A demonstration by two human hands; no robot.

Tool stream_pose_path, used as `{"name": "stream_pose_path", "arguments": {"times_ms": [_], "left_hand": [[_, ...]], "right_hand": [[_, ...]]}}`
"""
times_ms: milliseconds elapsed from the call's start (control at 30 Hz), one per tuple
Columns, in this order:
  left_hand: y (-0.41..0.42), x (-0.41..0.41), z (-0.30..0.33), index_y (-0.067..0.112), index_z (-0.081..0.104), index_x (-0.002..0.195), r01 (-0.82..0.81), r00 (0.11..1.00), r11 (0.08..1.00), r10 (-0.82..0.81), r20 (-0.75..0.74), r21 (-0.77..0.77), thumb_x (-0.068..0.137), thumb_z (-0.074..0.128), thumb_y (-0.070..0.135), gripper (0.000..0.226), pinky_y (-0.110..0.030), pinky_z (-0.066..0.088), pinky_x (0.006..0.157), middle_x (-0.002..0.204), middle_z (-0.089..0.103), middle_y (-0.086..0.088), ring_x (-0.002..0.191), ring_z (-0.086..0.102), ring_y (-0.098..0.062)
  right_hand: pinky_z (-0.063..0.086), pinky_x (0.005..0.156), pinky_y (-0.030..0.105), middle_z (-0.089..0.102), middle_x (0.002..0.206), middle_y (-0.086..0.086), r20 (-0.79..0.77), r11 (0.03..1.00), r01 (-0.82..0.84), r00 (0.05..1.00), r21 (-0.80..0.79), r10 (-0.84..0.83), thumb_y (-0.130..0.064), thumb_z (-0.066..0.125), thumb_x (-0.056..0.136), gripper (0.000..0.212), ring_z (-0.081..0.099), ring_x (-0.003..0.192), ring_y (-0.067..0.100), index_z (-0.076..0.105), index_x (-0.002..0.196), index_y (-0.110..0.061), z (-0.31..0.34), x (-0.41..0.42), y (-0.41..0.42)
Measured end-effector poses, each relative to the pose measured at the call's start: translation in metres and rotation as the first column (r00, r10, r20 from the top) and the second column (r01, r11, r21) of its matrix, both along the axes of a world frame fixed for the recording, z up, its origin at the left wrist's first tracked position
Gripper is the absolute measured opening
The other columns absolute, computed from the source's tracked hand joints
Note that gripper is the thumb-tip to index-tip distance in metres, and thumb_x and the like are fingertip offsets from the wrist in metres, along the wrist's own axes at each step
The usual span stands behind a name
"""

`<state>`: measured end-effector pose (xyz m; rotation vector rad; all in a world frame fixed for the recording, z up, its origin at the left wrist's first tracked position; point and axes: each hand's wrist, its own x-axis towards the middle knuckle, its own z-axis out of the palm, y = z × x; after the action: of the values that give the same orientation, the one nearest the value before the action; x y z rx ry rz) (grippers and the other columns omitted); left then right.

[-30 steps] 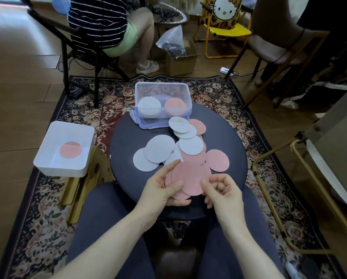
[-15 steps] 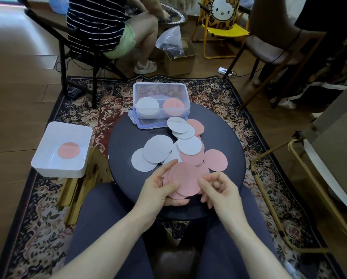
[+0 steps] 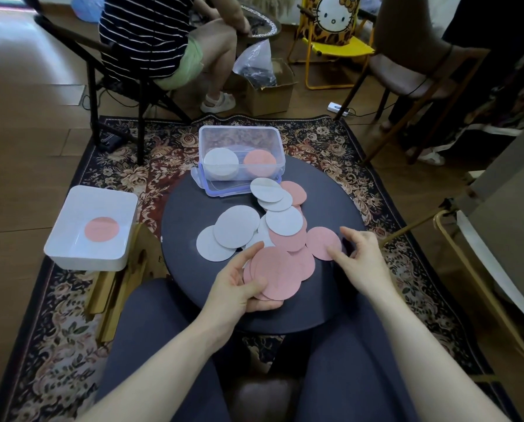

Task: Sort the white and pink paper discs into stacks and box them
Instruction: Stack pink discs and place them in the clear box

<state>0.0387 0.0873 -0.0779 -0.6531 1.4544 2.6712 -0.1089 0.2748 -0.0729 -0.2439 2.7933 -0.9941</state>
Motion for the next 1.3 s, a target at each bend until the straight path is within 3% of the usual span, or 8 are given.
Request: {"name": "stream_pose_path", "arguments": {"times_ms": [100,167,467,667,800,867,1067,1300], "left_hand": [[0.0,0.0,0.0,0.027,0.055,0.129,0.0,1.0,1.0,0.0,-0.002,0.004,0.089,0.052,-0.013,0.057,-0.041,0.06,0.069,0.132,0.055,-0.008,0.088,0.068,-0.027],[0.0,0.0,-0.001,0.027,0.055,0.129,-0.001,1.0,1.0,0.001,0.0,0.011,0.088,0.053,-0.013,0.057,-0.041,0.06,0.068,0.132,0.055,-0.008,0.091,0.069,-0.029],[0.001,-0.001,-0.001,0.026,0.056,0.128,-0.006,1.0,1.0,0.006,0.008,0.014,0.087,0.057,-0.011,0.055,-0.039,0.06,0.065,0.127,0.057,-0.008,0.089,0.069,-0.029],[0.001,0.0,0.0,0.027,0.055,0.129,-0.006,1.0,1.0,0.006,0.004,-0.022,0.087,0.059,-0.007,0.054,-0.041,0.061,0.069,0.127,0.057,-0.007,0.078,0.069,-0.024],[0.001,-0.001,-0.001,0.027,0.056,0.128,-0.006,1.0,1.0,0.006,0.002,-0.022,0.087,0.06,-0.007,0.053,-0.04,0.06,0.068,0.128,0.056,-0.007,0.082,0.069,-0.025],[0.002,-0.001,-0.001,0.026,0.056,0.128,-0.007,1.0,1.0,0.007,0.001,-0.025,0.087,0.06,-0.007,0.053,-0.04,0.06,0.068,0.129,0.055,-0.007,0.084,0.069,-0.027],[0.001,-0.001,-0.001,0.024,0.054,0.129,-0.01,1.0,1.0,0.009,-0.006,-0.005,0.087,0.059,-0.008,0.054,-0.039,0.06,0.065,0.124,0.059,-0.008,0.085,0.069,-0.025],[0.0,0.001,0.002,0.024,0.055,0.128,0.006,1.0,1.0,-0.007,-0.021,-0.01,0.086,0.061,-0.005,0.051,-0.04,0.06,0.067,0.124,0.06,-0.006,0.09,0.07,-0.028]], "right_hand": [[0.04,0.082,0.03,0.04,0.122,-0.001,0.004,0.992,-0.049,0.999,0.118,0.049,-0.034,0.069,0.084,0.057,0.052,0.11,0.018,0.049,0.135,-0.02,0.0,0.001,-0.003],[0.041,0.081,0.032,0.038,0.116,-0.004,0.012,0.994,-0.046,0.999,0.096,0.045,-0.033,0.072,0.082,0.051,0.052,0.106,0.017,0.053,0.128,-0.021,0.002,0.0,-0.005],[0.045,0.077,0.039,0.057,0.087,-0.007,0.028,0.973,0.162,0.987,-0.164,-0.159,-0.017,0.078,0.075,0.041,0.056,0.084,0.021,0.046,0.1,-0.022,-0.004,0.007,-0.007],[0.042,0.065,0.022,0.062,0.088,0.002,0.17,0.84,0.299,0.954,-0.453,-0.247,-0.005,0.066,0.086,0.021,0.053,0.071,0.013,0.055,0.101,-0.015,-0.003,0.008,0.002],[0.031,0.043,0.013,0.05,0.059,-0.003,0.319,0.738,0.344,0.93,-0.58,-0.183,-0.007,0.06,0.091,0.002,0.036,0.043,0.005,0.06,0.09,-0.009,0.011,0.023,0.005],[0.028,0.04,0.015,0.044,0.049,-0.004,0.359,0.724,0.324,0.927,-0.609,-0.113,-0.008,0.06,0.091,0.007,0.034,0.039,0.007,0.061,0.084,-0.009,0.018,0.033,0.003],[0.029,0.039,0.016,0.05,0.051,-0.003,0.409,0.733,0.213,0.907,-0.646,0.097,-0.01,0.061,0.09,0.005,0.036,0.04,0.008,0.062,0.086,-0.008,0.025,0.061,-0.014],[0.031,0.04,0.013,0.052,0.054,-0.003,0.388,0.768,0.188,0.918,-0.612,0.084,-0.011,0.064,0.089,0.005,0.038,0.04,0.006,0.062,0.087,-0.008,0.018,0.076,-0.023]]}}
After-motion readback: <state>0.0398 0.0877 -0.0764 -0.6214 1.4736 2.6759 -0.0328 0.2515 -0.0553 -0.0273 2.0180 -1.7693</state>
